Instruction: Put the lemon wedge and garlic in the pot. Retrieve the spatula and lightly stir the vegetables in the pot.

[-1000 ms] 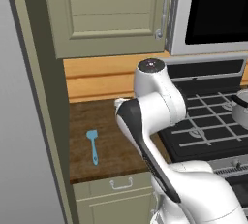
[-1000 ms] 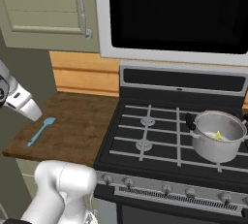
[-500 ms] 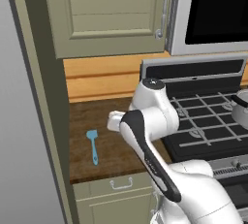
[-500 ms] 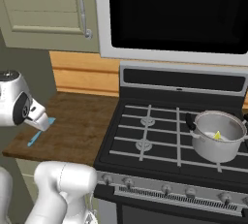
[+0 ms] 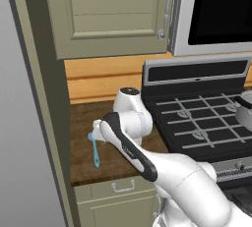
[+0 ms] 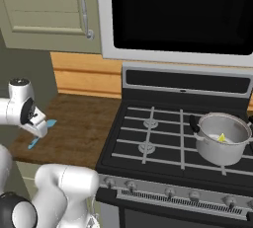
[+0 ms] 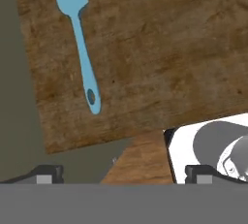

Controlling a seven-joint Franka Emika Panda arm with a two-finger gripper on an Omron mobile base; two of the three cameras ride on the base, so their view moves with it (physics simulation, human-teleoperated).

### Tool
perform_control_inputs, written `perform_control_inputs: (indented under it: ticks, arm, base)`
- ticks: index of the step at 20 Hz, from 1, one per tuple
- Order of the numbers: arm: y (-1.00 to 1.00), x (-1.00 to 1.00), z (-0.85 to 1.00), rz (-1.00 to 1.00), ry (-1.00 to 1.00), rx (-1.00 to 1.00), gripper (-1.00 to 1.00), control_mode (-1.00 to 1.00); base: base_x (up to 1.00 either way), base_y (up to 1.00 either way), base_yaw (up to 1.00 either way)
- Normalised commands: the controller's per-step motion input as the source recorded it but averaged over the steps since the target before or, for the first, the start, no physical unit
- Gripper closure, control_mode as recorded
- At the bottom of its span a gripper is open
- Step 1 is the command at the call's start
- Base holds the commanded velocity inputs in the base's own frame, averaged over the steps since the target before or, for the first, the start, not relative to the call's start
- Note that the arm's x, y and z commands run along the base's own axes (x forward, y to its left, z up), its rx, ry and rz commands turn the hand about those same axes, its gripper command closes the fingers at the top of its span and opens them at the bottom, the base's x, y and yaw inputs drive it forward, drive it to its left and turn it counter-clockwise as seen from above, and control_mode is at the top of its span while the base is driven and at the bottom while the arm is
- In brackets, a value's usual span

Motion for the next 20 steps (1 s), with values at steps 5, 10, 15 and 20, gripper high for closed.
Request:
perform_control_inputs:
  ticks: [5, 10, 15, 20]
  arm:
    - [0.52, 0.46, -0.58, 0.00, 0.18, -0.03, -1.00, -1.00]
    - [0.29, 0.26, -0.59, 0.00, 0.02, -0.13, -1.00, -1.00]
    - [0.19, 0.03, -0.55, 0.00, 0.00, -0.14, -1.00, -1.00]
    - [0.02, 0.14, -0.41, 0.00, 0.00, -0.03, -1.00, -1.00]
  base:
    - [0.00, 0.00, 0.00]
    - [0.00, 0.00, 0.00]
    - [0.00, 0.00, 0.00]
    - [0.00, 0.00, 0.00]
